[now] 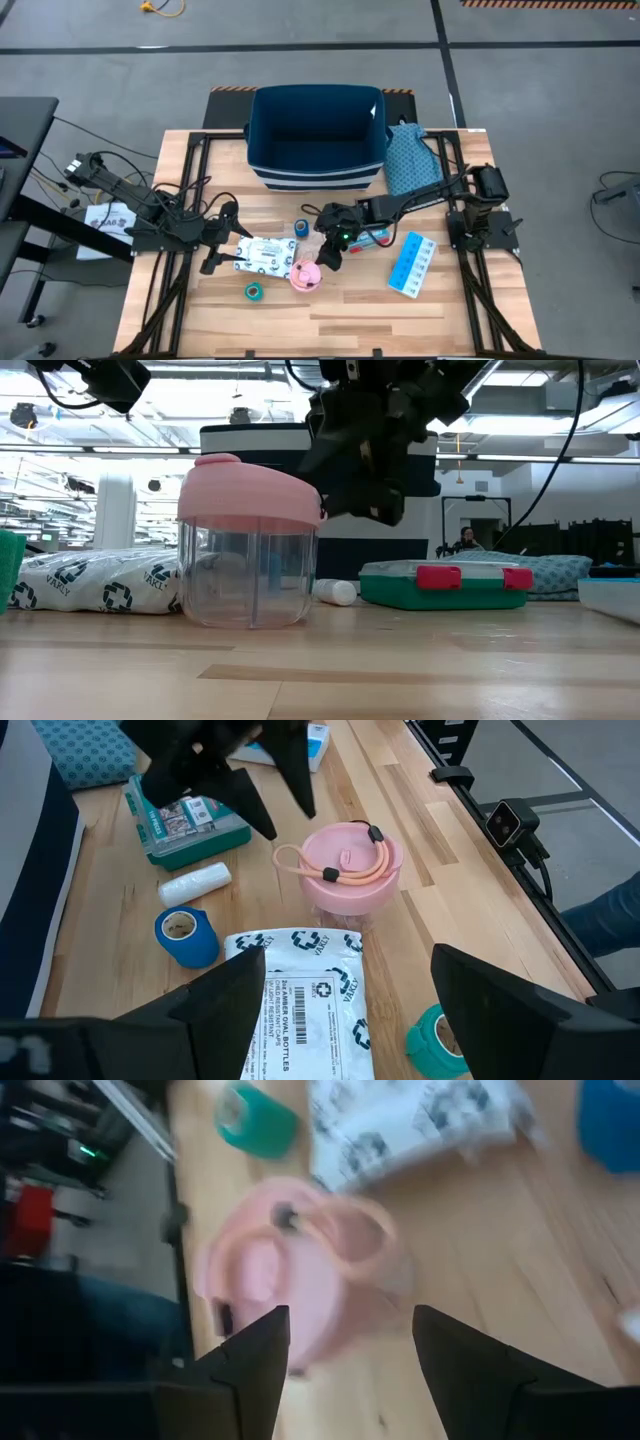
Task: Pick & place medical supplies in basket/bin
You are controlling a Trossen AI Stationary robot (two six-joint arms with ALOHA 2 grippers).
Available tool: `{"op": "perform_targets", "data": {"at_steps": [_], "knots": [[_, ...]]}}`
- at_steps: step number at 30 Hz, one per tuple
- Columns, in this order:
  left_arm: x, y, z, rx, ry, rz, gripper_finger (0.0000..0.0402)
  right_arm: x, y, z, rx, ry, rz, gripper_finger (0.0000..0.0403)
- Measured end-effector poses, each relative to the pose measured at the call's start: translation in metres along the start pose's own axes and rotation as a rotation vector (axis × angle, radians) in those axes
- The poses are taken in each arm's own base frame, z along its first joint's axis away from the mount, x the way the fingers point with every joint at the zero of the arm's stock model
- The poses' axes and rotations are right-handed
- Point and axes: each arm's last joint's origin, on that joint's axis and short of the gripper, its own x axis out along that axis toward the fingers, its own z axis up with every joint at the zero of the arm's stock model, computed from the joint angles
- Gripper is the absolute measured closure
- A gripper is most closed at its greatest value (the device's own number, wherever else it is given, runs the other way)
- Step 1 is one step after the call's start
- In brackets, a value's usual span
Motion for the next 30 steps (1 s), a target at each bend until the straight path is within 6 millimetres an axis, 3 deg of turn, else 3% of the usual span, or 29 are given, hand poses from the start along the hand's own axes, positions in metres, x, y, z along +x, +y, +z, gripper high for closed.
{"op": "perform_targets", "data": {"at_steps": [7,30], "knots": [[0.0,0.0,0.0,0.0,0.0,0.0,0.0126,0.014,-0.006,0.002,0.002,-0.015,0.023,0.0199],[0.0,0.0,0.0,0.0,0.0,0.0,0.0126,0.013,-0.002,0.01,-0.02,-0.083,0.068,0.0198]]}}
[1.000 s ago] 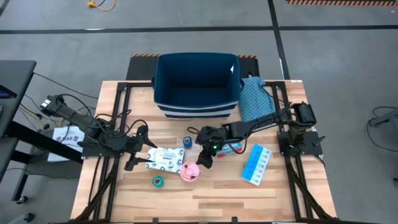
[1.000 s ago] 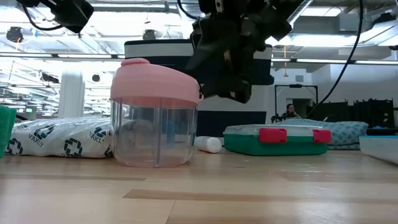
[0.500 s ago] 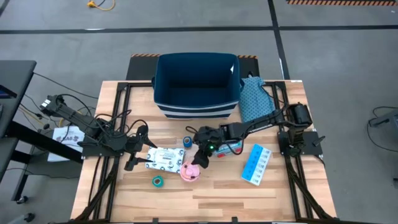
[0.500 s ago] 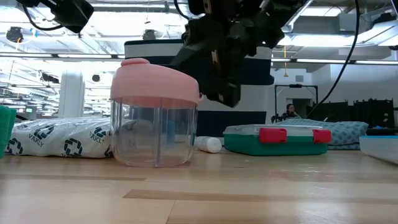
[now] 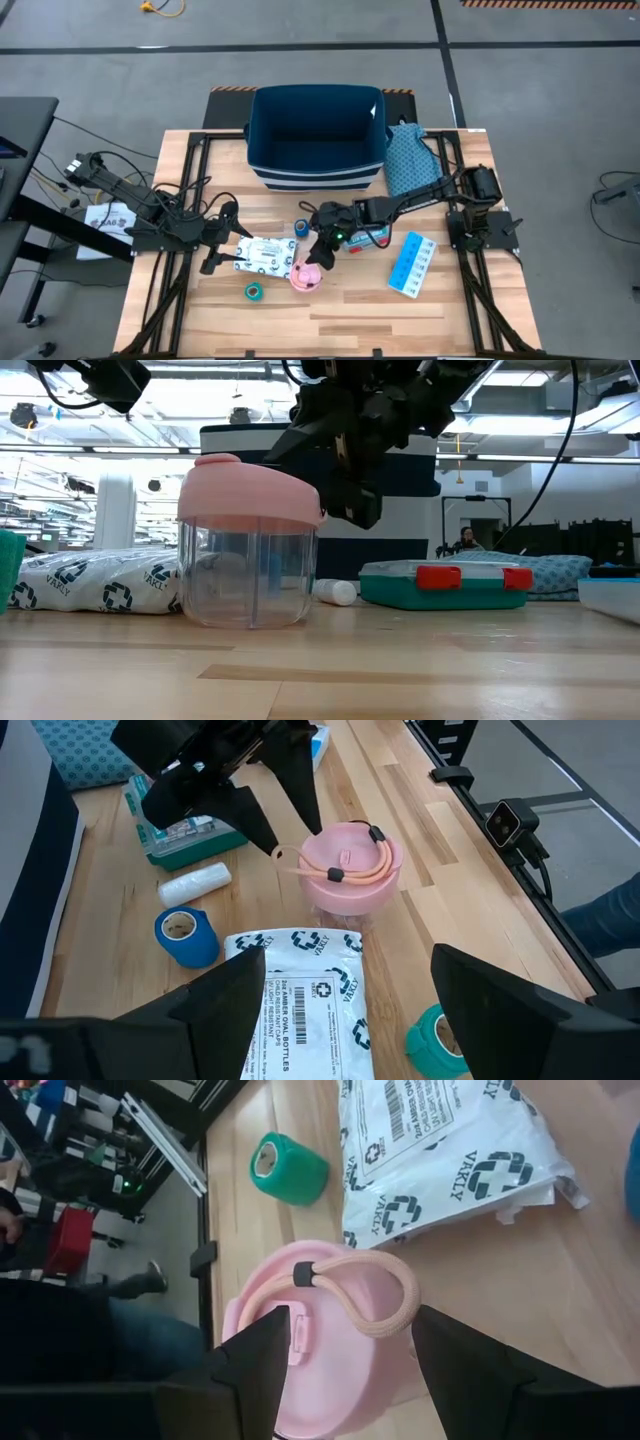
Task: Pick & place medical supplies in basket/bin
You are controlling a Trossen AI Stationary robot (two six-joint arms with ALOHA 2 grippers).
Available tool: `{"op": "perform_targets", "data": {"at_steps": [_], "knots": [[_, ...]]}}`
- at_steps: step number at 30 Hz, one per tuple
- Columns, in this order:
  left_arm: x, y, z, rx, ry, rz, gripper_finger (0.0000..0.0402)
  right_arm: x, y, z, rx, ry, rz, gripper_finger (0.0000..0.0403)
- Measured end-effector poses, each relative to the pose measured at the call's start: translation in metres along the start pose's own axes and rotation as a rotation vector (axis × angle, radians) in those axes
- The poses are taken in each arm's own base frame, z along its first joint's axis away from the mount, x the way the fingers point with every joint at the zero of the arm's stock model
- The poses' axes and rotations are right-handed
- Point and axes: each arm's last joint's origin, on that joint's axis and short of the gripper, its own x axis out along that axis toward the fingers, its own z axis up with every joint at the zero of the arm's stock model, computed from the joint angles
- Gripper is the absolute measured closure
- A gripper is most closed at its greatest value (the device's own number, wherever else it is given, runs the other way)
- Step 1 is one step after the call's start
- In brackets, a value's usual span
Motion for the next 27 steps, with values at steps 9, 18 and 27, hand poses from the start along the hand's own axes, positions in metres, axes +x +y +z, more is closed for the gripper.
{"op": "perform_targets", "data": {"at_steps": [9,18,27], "knots": [[0.0,0.0,0.0,0.0,0.0,0.0,0.0126,-0.002,-0.005,0.004,0.007,-0.022,-0.02,0.0198],[0.0,0.0,0.0,0.0,0.0,0.0,0.0126,0.004,-0.012,0.001,0.022,0.0,-0.035,0.0198],[0.0,0.0,0.0,0.0,0.0,-0.001,0.0126,0.01,-0.015,0.0,0.024,0.005,-0.009,0.0198]]}}
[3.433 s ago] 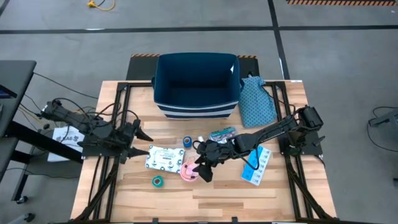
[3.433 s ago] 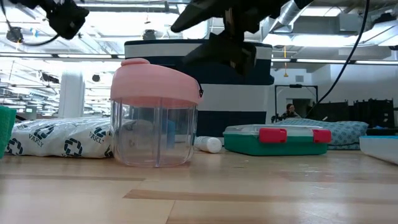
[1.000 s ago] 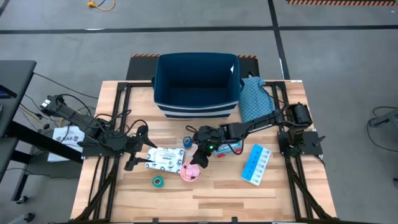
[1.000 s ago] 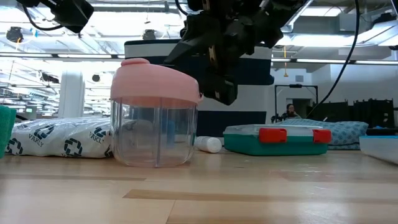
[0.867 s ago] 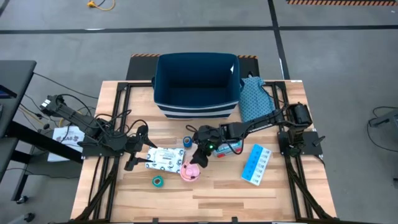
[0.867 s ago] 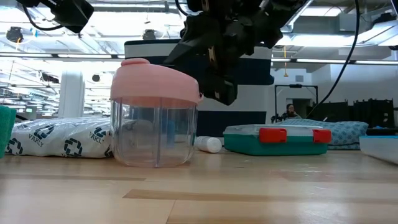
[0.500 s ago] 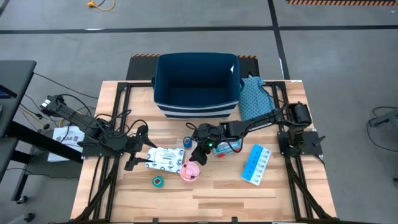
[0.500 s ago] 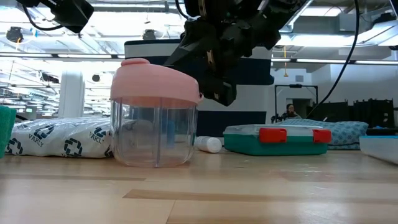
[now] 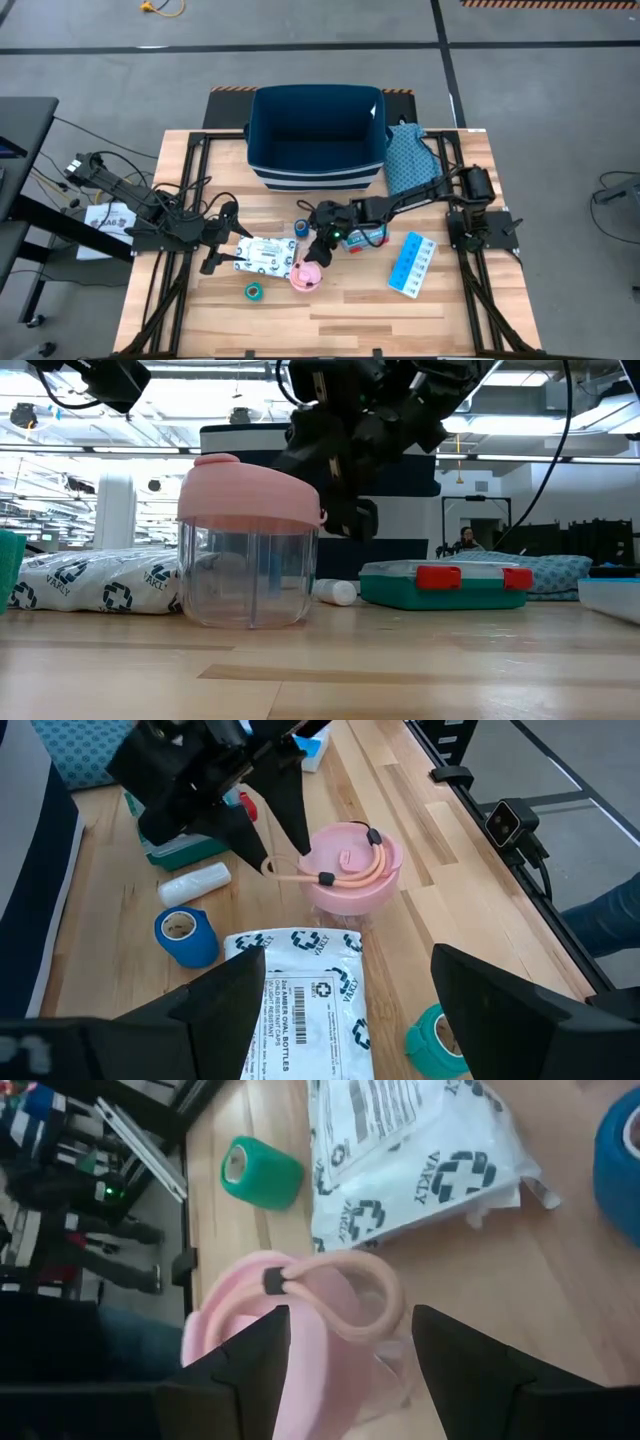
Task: Pick & place medical supplies in basket/bin
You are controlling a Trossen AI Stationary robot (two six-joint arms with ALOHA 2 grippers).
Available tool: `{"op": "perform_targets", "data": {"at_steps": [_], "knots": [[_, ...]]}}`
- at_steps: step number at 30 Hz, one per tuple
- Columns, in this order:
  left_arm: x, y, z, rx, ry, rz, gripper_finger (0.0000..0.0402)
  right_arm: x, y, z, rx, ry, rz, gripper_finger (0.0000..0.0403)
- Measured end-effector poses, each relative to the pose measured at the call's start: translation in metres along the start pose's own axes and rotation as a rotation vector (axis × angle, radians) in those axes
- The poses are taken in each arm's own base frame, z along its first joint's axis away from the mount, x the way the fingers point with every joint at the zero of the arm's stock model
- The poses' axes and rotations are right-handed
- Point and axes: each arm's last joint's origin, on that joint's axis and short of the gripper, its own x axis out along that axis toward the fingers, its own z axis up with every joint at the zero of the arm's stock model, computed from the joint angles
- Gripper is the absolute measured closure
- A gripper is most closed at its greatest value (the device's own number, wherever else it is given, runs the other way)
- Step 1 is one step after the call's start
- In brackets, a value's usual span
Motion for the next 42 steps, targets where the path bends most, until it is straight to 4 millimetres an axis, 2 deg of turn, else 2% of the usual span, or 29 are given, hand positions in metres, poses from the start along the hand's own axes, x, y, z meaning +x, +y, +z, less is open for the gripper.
{"op": "perform_targets", "data": {"at_steps": [16,30,36,42], "knots": [[0.0,0.0,0.0,-0.001,0.0,0.0,0.0126,-0.0001,0.0008,0.0008,-0.004,-0.007,0.006,0.0209],[0.0,0.0,0.0,0.0,0.0,0.0,0.0126,-0.0019,-0.0025,0.0044,-0.001,-0.024,0.0,0.0324],[0.0001,0.0,0.0,0.0,0.0,0.0,0.0126,-0.0037,-0.0058,0.0071,0.007,-0.033,-0.006,0.0391],[0.0001,0.0,0.0,0.0,0.0,0.001,0.0126,-0.0042,-0.0064,0.0081,0.018,-0.035,-0.002,0.0399]]}}
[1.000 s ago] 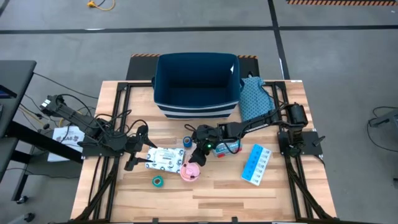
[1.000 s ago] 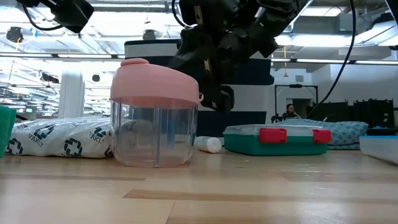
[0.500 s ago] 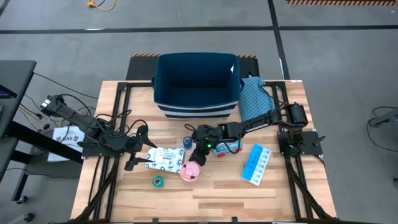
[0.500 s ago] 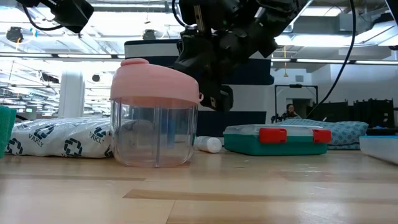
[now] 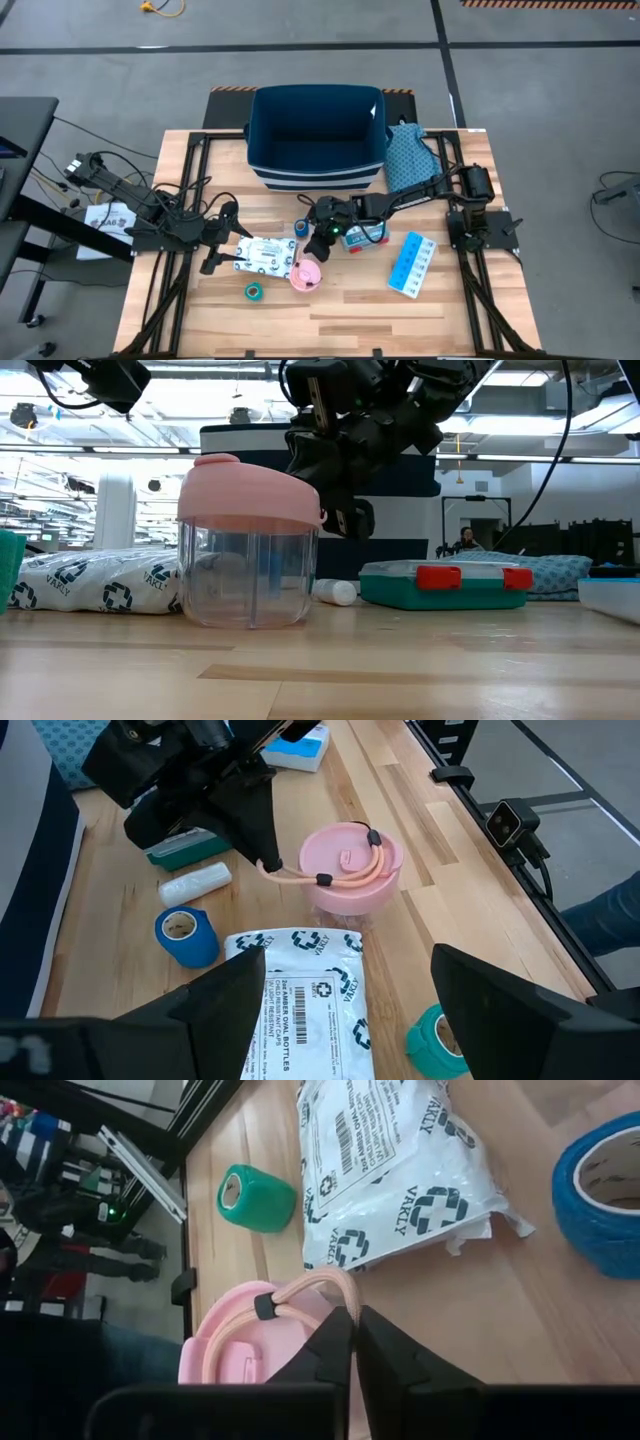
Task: Pick & place medical supplies in basket/bin
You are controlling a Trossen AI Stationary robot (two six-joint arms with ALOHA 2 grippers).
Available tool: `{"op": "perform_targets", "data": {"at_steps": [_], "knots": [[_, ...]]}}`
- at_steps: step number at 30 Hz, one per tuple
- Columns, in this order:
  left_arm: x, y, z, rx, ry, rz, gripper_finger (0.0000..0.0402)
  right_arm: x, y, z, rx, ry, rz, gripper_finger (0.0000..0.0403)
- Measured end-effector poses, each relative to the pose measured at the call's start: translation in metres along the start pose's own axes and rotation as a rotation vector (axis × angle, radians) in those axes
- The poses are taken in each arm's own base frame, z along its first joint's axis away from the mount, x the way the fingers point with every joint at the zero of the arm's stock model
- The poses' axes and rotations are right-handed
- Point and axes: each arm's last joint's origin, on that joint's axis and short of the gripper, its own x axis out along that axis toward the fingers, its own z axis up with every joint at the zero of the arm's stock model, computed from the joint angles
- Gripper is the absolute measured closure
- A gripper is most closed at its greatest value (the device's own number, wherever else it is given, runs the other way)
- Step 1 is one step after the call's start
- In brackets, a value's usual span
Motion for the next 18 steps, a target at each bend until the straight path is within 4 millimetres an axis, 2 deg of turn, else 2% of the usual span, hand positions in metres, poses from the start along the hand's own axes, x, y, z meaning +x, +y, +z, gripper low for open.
{"op": "perform_targets", "data": {"at_steps": [10,18], "knots": [[0.0,0.0,0.0,-0.003,0.001,0.001,0.0126,-0.001,0.019,0.004,-0.039,-0.068,0.062,0.0401],[0.0,0.0,0.0,-0.011,0.004,0.002,0.0126,-0.012,0.053,0.022,-0.165,-0.138,0.061,0.0402]]}}
